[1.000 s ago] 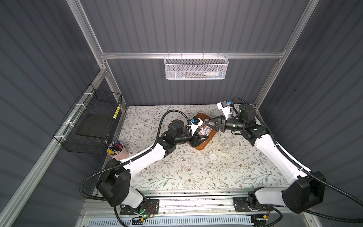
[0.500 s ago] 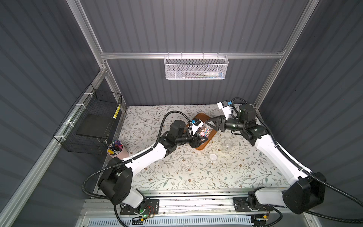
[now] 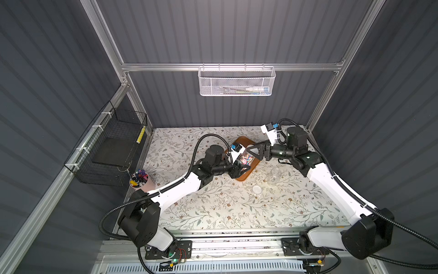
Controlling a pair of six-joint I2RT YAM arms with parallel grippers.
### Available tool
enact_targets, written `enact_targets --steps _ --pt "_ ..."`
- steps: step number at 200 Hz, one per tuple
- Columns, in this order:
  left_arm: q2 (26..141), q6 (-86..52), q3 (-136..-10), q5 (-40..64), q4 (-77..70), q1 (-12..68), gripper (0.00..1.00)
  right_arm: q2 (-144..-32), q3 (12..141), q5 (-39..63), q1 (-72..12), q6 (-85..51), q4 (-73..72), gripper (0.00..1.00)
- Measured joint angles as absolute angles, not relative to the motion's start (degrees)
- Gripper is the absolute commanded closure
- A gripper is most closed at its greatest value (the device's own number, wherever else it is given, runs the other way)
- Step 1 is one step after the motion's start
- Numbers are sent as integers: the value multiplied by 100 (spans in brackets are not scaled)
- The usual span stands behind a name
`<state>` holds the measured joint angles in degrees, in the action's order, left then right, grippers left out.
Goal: Pour the candies out of the jar
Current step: Unscrew the lid from the jar.
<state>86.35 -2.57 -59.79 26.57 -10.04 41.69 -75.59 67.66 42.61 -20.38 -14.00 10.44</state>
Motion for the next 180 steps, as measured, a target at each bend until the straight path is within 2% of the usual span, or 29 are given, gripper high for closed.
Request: enact_targets --steps 73,180 --pt "8639 -259 -5979 2657 -860 4169 100 -7557 6803 3430 -2333 -867 1411 26" --pt "8646 -259 -5979 2659 -875 4169 100 -7555 6871 2930 -2453 -705 1590 48"
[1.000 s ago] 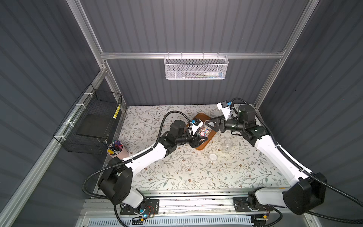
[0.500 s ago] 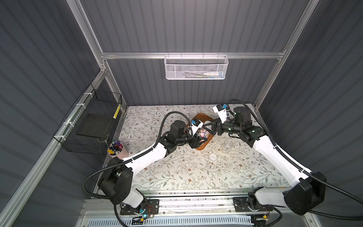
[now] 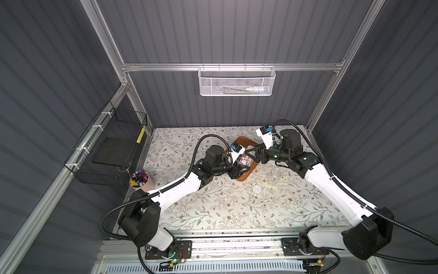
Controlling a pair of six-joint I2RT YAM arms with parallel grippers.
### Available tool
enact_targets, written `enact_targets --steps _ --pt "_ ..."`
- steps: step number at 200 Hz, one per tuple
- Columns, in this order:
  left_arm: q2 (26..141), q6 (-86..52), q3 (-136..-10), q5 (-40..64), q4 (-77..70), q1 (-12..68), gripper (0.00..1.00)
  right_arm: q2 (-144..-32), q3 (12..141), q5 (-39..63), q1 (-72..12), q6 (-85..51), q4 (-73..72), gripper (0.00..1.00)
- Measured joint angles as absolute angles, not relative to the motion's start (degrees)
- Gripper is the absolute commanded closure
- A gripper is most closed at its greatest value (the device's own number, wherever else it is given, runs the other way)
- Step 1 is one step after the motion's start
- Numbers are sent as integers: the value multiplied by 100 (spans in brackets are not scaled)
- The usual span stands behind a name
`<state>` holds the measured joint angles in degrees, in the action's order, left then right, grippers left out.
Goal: Pour the candies out of the jar
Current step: Unscrew the lid from the jar.
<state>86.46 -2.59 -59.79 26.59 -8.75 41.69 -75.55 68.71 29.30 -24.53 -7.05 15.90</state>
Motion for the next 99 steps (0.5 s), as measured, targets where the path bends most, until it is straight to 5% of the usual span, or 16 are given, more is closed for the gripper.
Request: enact_targets --steps 99 --pt "8654 -255 -5979 2652 -998 4187 100 -7446 6871 3100 -2292 -967 1597 52"
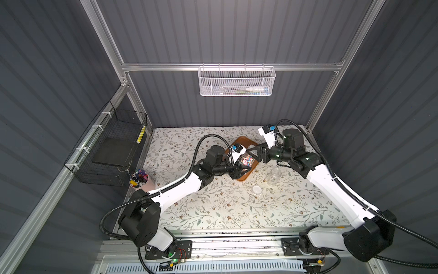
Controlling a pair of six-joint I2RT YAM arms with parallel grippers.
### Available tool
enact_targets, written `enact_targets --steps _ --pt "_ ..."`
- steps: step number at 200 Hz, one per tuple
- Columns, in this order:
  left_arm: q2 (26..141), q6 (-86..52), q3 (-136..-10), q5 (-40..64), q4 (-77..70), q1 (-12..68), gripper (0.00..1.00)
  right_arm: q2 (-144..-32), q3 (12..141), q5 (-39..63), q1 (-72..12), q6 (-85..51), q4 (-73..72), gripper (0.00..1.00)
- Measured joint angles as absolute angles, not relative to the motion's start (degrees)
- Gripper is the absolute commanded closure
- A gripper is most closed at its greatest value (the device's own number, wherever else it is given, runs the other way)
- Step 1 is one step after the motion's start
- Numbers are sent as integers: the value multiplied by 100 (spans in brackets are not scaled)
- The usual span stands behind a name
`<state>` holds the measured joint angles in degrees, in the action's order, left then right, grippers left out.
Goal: Pour the candies out of the jar
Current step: Unscrew the lid from the jar.
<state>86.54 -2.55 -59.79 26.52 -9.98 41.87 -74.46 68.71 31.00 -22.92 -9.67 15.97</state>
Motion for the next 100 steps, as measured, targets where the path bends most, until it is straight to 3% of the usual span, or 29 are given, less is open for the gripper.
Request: enact_targets --steps 100 --pt "8654 -211 -5979 2633 -1122 4209 100 -7459 6858 3760 -1929 -1317 1597 53"
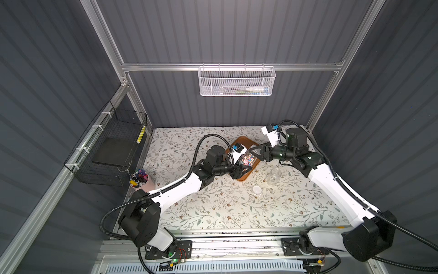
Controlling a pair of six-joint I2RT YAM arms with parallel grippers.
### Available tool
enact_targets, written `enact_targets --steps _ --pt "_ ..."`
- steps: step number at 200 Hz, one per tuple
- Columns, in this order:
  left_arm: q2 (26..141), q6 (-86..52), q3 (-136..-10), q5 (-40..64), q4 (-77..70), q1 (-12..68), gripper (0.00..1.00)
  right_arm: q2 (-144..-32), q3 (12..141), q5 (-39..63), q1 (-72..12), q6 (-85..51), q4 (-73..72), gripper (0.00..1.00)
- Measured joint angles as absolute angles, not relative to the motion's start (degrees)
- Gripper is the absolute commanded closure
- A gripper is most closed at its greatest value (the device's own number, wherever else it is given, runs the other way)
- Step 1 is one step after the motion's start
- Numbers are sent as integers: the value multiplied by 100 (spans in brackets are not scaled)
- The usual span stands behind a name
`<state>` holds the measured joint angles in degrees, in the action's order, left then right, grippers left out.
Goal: Pour the candies out of the jar
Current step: Unscrew the lid from the jar.
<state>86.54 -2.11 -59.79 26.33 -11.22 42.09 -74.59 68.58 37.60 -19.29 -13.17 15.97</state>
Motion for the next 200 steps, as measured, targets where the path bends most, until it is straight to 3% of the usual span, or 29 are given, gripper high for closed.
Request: enact_targets --steps 90,200 --pt "8652 -213 -5979 2567 -1210 4213 100 -7612 6707 4523 -1551 -1879 1262 50" --pt "8654 -211 -5979 2552 -1227 4213 100 -7636 6748 4442 -1653 -1732 1260 45"
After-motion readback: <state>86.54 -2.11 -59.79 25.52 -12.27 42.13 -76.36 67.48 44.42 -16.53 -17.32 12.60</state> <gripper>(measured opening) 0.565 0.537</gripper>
